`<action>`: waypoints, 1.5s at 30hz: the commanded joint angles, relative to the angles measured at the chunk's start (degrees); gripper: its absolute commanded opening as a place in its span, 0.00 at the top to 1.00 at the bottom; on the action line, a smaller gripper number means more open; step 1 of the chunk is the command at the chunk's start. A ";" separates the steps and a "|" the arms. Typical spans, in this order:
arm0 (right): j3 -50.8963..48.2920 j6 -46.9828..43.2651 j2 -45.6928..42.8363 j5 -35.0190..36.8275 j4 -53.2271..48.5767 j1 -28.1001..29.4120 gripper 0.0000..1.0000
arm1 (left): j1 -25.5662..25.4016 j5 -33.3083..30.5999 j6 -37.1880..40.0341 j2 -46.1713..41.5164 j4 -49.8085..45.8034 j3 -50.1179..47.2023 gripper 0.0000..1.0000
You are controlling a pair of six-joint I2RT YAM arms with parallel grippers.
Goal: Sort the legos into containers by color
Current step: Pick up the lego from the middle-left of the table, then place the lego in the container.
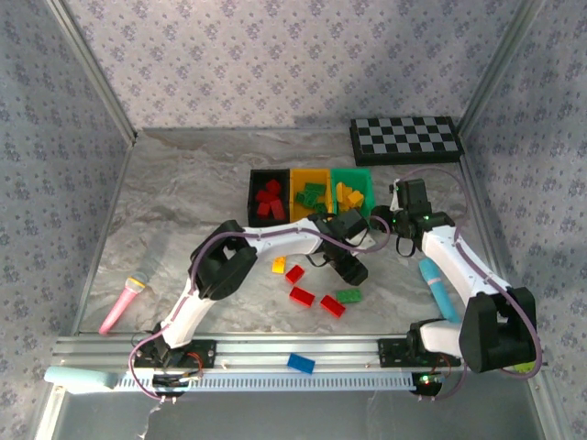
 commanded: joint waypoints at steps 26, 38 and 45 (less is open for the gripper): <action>-1.03 0.59 -1.13 -1.55 -0.17 1.02 0.53 | 16.31 -11.07 -5.71 -13.31 1.14 1.12 0.72; -2.47 2.20 -2.95 -1.42 -4.61 7.31 0.52 | 19.58 -19.75 -6.87 -3.19 -7.29 16.95 0.24; -2.43 3.90 -2.69 -0.78 -8.22 13.18 0.51 | 19.12 -19.77 -7.14 -8.55 -0.80 8.62 0.19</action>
